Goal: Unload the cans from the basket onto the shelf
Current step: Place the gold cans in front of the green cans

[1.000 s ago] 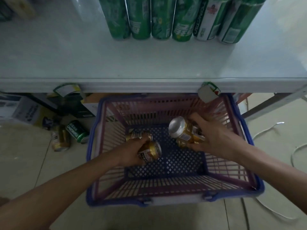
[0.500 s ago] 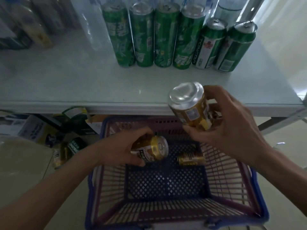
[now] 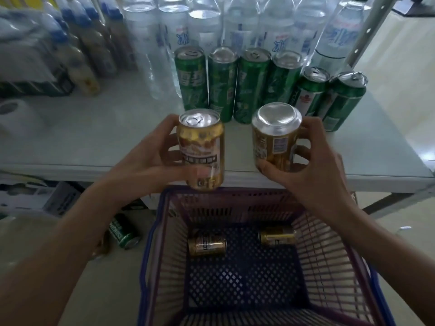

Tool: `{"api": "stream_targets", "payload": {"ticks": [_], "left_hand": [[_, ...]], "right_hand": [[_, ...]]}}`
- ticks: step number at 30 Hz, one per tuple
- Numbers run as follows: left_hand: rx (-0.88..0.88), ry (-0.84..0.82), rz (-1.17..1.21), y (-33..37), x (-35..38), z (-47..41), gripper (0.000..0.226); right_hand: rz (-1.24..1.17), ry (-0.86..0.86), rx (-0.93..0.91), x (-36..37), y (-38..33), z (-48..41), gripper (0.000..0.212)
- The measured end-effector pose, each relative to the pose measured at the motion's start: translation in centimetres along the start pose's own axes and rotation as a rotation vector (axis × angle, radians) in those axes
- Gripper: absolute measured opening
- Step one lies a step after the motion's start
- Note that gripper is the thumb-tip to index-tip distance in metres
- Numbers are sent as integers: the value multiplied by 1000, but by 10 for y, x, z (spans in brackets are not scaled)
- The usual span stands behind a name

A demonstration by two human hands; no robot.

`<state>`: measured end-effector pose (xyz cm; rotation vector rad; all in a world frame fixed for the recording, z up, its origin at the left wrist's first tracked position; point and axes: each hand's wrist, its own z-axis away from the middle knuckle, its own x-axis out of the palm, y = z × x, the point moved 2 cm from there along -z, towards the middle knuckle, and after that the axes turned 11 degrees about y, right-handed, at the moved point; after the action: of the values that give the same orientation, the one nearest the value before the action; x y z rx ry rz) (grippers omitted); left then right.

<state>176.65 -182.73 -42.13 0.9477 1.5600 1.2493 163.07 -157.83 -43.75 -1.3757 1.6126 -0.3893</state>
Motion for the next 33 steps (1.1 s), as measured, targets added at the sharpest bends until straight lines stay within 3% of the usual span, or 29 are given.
{"api": "stream_targets", "payload": {"ticks": [7,11,21,29,33], "left_hand": [[59,379,10,-24,-9,-29,71],[58,478,-29,-47,-14,-43,73],[67,512,-52,-64,-12,-64,80],[69,557,-43,-70,-10,-66,84],[70,557,-31,-71,-7,-66,81]], "right_hand": [[-11,15,4,20,-3,-11,70],[-4,39,-20,25,-8,-22,68],[1,128,-65,46,-17,-43,80],[94,-8,-74,67,-16,-44,98],[61,16,-15,69,-13,-56,85]]}}
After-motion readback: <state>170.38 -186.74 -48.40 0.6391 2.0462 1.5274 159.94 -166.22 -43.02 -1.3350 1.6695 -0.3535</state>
